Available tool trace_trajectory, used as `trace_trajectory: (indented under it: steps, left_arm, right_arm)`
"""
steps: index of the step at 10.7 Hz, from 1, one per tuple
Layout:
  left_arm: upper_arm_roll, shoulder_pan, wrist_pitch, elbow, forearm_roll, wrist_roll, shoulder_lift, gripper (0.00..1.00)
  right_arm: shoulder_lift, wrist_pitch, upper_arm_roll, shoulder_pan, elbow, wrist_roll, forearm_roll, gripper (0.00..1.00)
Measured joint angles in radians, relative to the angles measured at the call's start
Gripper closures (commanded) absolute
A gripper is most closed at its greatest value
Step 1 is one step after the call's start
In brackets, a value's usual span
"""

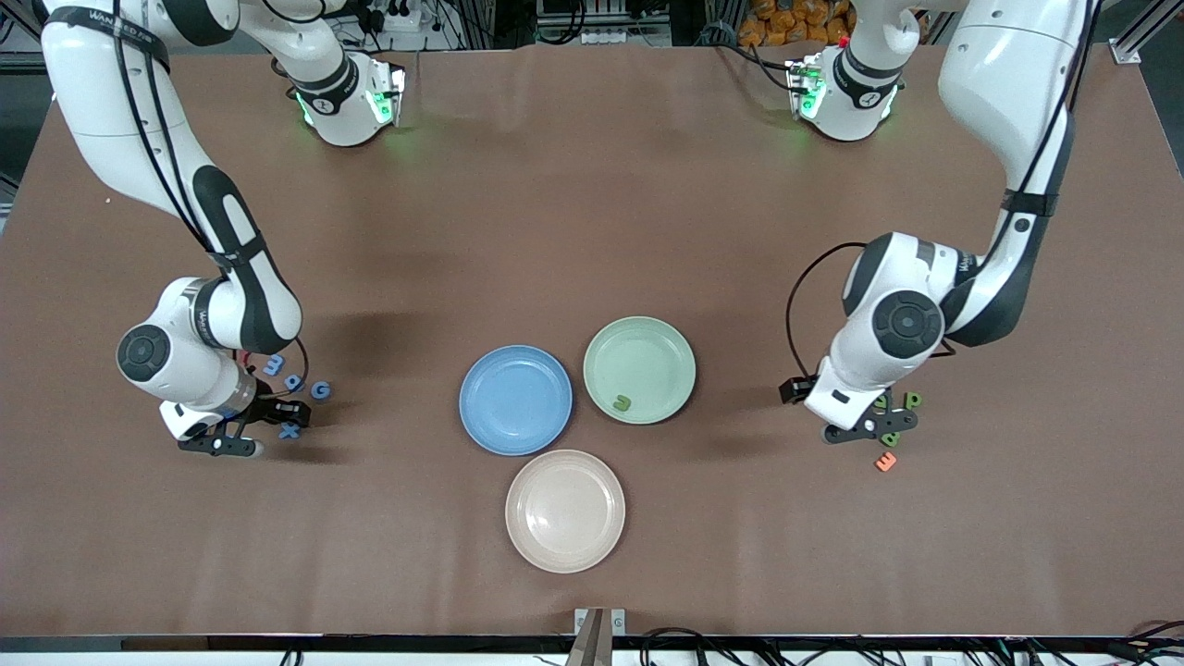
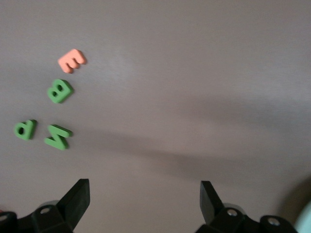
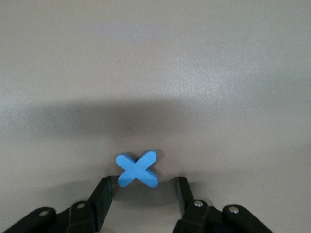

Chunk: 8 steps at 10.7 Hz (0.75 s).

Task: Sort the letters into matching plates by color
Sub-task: 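Grasp the blue X with the right gripper while the left gripper returns, then place the blue X on the blue plate with the right gripper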

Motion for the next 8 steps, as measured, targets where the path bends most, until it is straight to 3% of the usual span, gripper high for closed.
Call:
trace_trajectory:
  steps: [5,8]
  left_arm:
    - [0.000,0.115,-0.001,-0.024,0.000,0.225,0.000,0.00]
    - [-0.001,0.148,0.001,-0.033,0.000,0.304,0.000,0.00]
  right_arm:
    - [0.011,0.017,0.000,0.000,0.016,0.000,0.001,0.49]
    - [0.012,0.030,0.000,0.000,0.017,0.001,0.001,0.69]
